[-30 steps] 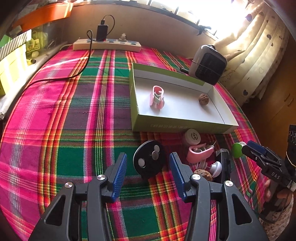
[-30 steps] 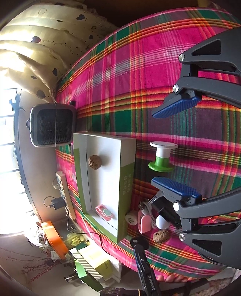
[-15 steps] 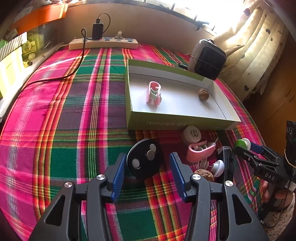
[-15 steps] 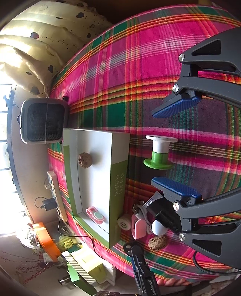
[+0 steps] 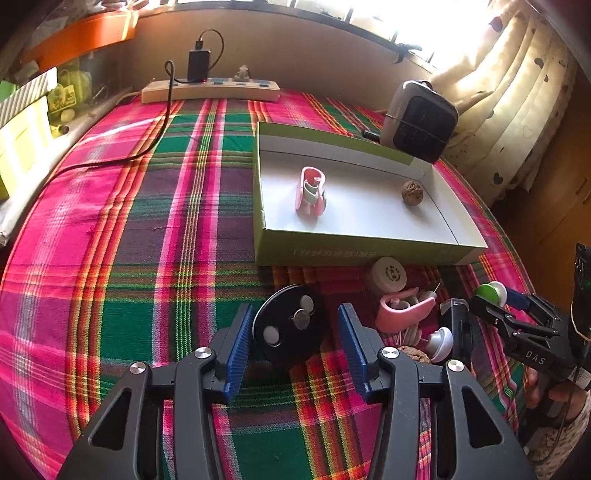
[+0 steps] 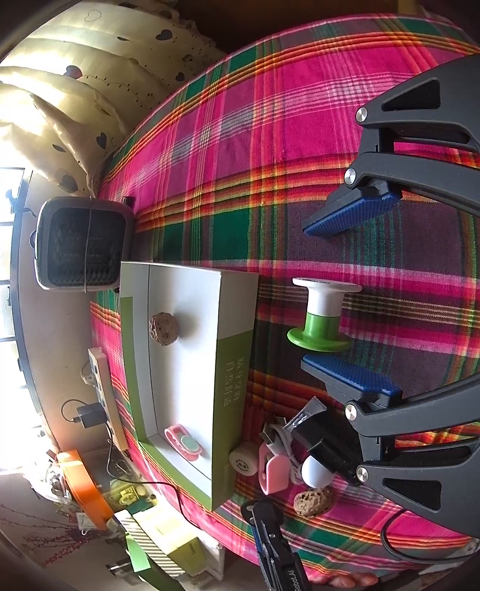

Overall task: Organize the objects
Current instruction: 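Grasp the green-white spool with the right gripper while the left grasps the black disc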

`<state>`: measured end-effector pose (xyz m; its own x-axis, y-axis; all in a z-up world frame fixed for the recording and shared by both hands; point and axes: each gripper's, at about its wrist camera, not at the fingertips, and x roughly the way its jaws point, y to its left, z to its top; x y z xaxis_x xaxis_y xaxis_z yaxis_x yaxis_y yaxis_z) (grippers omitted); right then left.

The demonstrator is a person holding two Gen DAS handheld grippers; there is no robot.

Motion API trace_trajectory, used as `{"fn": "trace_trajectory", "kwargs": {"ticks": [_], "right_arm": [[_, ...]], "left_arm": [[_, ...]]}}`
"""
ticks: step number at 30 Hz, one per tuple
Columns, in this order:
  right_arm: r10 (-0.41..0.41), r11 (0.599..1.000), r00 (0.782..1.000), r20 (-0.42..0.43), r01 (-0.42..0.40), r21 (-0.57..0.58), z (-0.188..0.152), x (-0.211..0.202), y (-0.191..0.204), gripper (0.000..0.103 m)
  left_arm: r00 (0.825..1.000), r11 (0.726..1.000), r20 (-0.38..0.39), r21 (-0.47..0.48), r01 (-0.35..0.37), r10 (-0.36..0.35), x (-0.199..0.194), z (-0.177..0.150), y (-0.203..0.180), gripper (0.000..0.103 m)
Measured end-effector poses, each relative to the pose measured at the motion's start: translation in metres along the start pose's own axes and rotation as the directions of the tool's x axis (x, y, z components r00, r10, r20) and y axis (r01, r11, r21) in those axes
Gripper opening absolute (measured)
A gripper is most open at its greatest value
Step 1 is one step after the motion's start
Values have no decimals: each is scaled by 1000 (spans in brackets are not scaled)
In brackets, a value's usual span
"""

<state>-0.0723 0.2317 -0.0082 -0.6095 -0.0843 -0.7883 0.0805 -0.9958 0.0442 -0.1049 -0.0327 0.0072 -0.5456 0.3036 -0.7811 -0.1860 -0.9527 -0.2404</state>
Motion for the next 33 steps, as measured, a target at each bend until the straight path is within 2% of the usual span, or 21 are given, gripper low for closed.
{"fn": "trace_trajectory", "kwargs": {"ticks": [2, 10, 16, 23, 33], "right_arm": [[-5, 1000, 1000, 2, 5, 5, 0, 0, -1, 67], [-18, 1000, 1000, 4, 19, -3, 0, 1, -1, 66], [-24, 1000, 1000, 10, 24, 0, -1, -1, -1, 56], [-22, 1000, 1000, 18, 22, -4, -1, -2, -1, 34], [-17, 1000, 1000, 20, 17, 2, -1, -2, -2, 34]], "left_arm": [[1000, 1000, 3, 2, -18, 18, 0, 0, 1, 35], [1000, 1000, 1, -7, -12, 12, 0, 1, 2, 27], [1000, 1000, 3, -8, -12, 12, 0, 1, 1, 26], [1000, 1000, 3, -8, -12, 12, 0, 1, 1, 26], [1000, 1000, 4, -7, -14, 14, 0, 0, 1, 26]]}}
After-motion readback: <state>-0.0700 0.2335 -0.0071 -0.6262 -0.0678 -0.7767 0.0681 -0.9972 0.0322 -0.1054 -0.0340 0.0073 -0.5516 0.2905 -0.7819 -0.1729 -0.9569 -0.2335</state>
